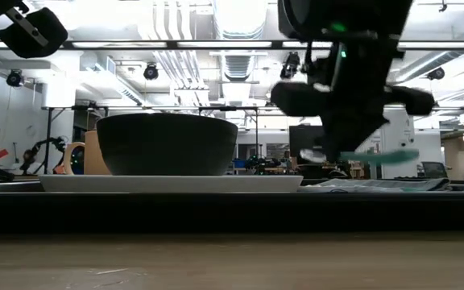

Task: Set up tray
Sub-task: Put the green spoon on the gray napkin

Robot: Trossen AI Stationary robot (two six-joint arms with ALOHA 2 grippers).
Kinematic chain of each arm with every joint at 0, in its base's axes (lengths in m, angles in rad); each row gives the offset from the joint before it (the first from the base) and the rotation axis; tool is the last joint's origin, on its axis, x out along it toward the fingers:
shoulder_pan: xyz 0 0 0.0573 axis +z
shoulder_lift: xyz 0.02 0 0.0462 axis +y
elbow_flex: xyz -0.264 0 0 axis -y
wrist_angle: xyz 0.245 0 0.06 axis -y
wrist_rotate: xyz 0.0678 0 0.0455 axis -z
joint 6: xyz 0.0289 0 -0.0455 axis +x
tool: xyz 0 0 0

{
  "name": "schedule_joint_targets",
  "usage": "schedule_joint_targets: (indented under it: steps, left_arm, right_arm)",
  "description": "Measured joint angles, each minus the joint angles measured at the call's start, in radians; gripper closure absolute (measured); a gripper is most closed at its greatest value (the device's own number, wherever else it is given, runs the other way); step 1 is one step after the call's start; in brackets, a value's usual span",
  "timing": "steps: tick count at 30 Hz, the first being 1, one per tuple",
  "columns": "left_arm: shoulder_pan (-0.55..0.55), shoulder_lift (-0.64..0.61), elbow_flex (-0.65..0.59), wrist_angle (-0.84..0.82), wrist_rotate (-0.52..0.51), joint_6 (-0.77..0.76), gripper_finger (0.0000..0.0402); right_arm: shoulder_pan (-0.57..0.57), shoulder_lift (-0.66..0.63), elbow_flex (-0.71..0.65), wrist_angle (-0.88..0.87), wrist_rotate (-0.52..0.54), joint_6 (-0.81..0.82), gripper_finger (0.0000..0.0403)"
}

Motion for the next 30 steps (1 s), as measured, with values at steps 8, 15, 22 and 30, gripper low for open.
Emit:
schedule_joint_targets:
  steps: [8,15,22,30]
  left_arm:
    - [0.0,0.0,0.001,0.0,0.0,0.0,0.0378]
    - [0.0,0.0,0.004,0.0,0.0,0.0,0.0378]
    - [0.0,0.0,0.004,0.0,0.001,0.0,0.0378]
    - [0.0,0.0,0.004,0.0,0.001,0.0,0.0378]
  right_arm:
    - [0.001,0.0,-0.107,0.128,-0.036,0.031,0.0379]
    - [0.004,0.0,-0.155,0.222,-0.059,0.015,0.0379]
    - [0.008,0.0,-0.179,0.225,-0.067,0.025,0.0366]
    - [0.01,0.0,-0.154,0.216,-0.088,-0.036,0.0292]
